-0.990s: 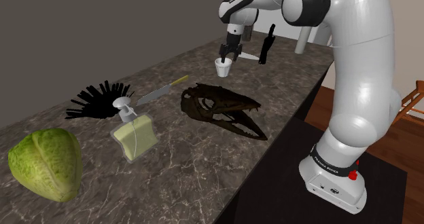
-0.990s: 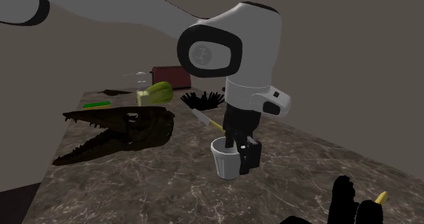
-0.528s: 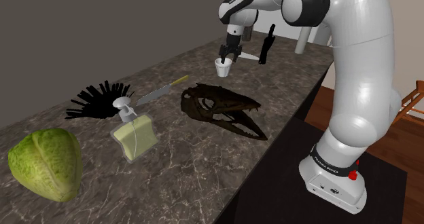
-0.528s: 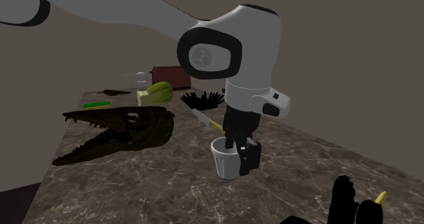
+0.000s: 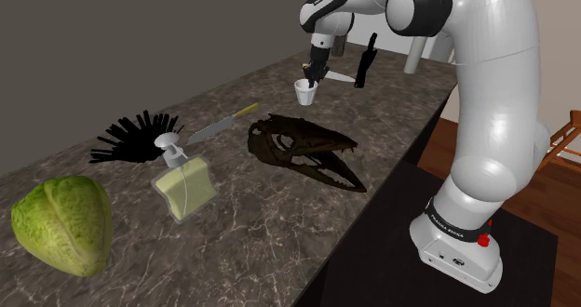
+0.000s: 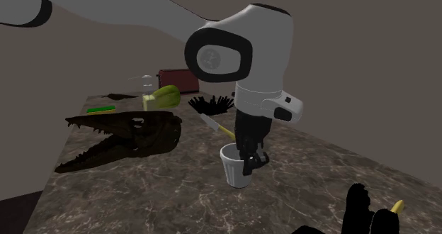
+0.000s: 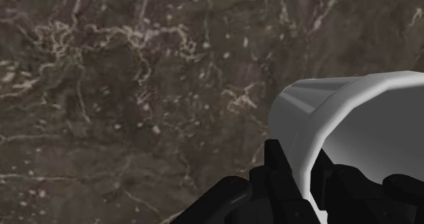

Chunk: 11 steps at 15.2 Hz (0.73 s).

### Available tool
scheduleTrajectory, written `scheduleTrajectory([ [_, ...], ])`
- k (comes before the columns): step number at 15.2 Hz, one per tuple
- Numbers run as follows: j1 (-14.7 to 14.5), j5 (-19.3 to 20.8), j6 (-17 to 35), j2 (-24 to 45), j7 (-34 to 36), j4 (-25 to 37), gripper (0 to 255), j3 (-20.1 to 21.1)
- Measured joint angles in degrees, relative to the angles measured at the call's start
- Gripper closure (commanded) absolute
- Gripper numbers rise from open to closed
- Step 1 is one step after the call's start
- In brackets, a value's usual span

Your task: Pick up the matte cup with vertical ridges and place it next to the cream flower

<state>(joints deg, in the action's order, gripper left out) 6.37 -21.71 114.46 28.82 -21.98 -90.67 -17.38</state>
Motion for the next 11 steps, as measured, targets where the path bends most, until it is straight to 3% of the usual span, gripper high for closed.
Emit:
scheduleTrajectory([
  [11, -0.1, 1.1, -4.8, -1.9, 1.5, 3.0, 255, -0.5],
])
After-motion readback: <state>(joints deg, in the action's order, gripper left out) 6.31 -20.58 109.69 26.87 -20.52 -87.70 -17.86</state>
